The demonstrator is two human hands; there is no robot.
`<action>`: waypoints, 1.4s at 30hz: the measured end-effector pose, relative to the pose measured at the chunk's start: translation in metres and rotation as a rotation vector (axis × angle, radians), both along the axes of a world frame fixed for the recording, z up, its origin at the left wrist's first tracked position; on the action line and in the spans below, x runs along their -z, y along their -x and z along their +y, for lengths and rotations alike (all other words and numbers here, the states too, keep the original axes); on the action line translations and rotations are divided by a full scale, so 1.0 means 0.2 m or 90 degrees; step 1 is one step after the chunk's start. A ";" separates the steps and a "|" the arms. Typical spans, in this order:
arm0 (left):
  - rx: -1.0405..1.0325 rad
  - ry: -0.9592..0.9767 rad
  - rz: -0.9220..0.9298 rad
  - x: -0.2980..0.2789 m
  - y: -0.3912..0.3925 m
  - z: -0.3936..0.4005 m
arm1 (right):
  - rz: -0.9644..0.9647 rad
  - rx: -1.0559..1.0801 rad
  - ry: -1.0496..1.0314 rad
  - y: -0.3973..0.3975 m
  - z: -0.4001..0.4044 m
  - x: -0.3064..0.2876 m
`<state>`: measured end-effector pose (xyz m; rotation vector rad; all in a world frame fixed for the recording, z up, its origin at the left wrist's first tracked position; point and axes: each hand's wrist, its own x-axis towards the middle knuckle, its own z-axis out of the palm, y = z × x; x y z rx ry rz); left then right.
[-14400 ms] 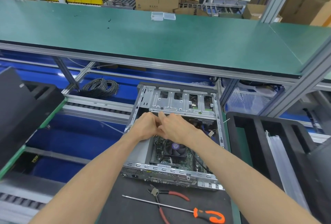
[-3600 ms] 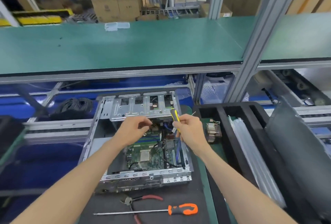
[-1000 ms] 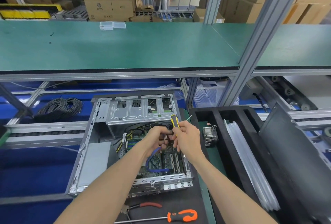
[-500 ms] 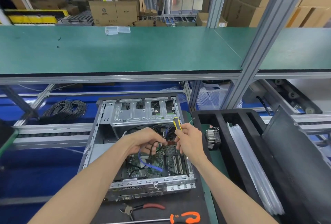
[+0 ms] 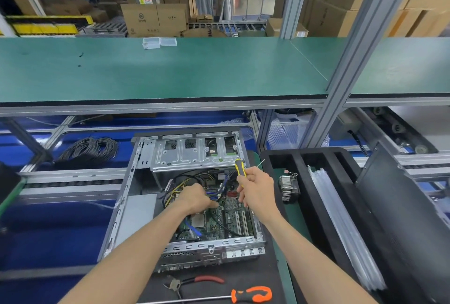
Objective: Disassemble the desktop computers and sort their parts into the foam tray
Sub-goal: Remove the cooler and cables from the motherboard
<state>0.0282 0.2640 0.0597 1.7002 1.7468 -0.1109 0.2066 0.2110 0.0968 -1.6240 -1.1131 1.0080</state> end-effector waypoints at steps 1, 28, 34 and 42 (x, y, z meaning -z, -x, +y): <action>-0.009 -0.003 0.019 0.02 -0.02 -0.01 | 0.001 0.001 0.002 0.00 0.00 0.00; -0.163 0.133 -0.272 -0.02 0.05 -0.05 | -0.455 -0.256 0.192 0.15 0.00 -0.10; -0.167 0.144 -0.292 -0.01 0.06 -0.05 | -0.514 -0.310 0.201 0.15 -0.02 -0.11; -0.160 0.150 -0.331 0.00 0.08 -0.05 | -0.570 -0.319 0.223 0.17 0.02 -0.12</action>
